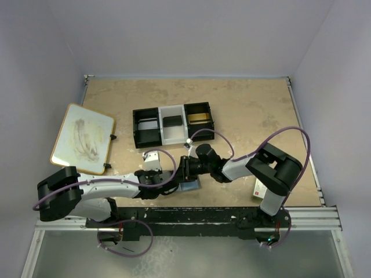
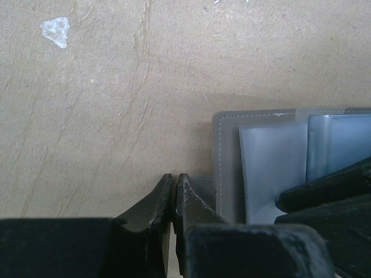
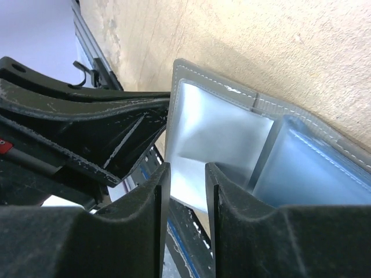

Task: Take the credit cards out of the card holder
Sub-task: Open the card holder at the center of the board.

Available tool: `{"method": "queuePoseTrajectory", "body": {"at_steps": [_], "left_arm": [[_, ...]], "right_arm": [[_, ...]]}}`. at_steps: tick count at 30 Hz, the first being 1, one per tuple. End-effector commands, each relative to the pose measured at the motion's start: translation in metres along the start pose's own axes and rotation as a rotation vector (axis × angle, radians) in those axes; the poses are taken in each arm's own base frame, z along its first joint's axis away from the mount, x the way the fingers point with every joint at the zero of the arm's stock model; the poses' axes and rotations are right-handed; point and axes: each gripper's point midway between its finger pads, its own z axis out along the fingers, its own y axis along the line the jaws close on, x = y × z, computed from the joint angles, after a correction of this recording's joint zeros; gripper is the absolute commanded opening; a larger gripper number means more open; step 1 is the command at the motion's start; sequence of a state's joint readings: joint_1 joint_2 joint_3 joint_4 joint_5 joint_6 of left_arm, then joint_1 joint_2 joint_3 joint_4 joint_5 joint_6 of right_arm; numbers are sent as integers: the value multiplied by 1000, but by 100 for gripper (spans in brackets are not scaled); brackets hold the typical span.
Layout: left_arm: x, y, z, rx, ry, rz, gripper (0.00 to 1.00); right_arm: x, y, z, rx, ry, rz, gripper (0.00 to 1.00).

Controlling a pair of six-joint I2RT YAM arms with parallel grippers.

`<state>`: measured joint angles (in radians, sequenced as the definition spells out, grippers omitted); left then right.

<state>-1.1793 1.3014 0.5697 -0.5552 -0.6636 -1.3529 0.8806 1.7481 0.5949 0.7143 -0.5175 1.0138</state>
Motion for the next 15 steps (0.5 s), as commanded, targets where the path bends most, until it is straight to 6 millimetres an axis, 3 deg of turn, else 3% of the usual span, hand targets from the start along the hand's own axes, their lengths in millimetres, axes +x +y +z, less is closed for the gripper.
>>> {"method": "queuePoseTrajectory", "body": {"at_steps": [1,5,10,15], "left_arm": [[-8,-1,-4,15,-22,-45,0],[-16,-4,-12,28,-26,-47,2],[-38,-9,-29,38,-63,-59,35],[-63,-26,-49,112,-105,-95,46]], "right_arm": [[-14,3,2,8,-65,3,32],[-18,-17,3,128,-75,11,27],[-17,-32,2,208,-68,12,24],[-18,-33,3,209,-71,10,22]]}}
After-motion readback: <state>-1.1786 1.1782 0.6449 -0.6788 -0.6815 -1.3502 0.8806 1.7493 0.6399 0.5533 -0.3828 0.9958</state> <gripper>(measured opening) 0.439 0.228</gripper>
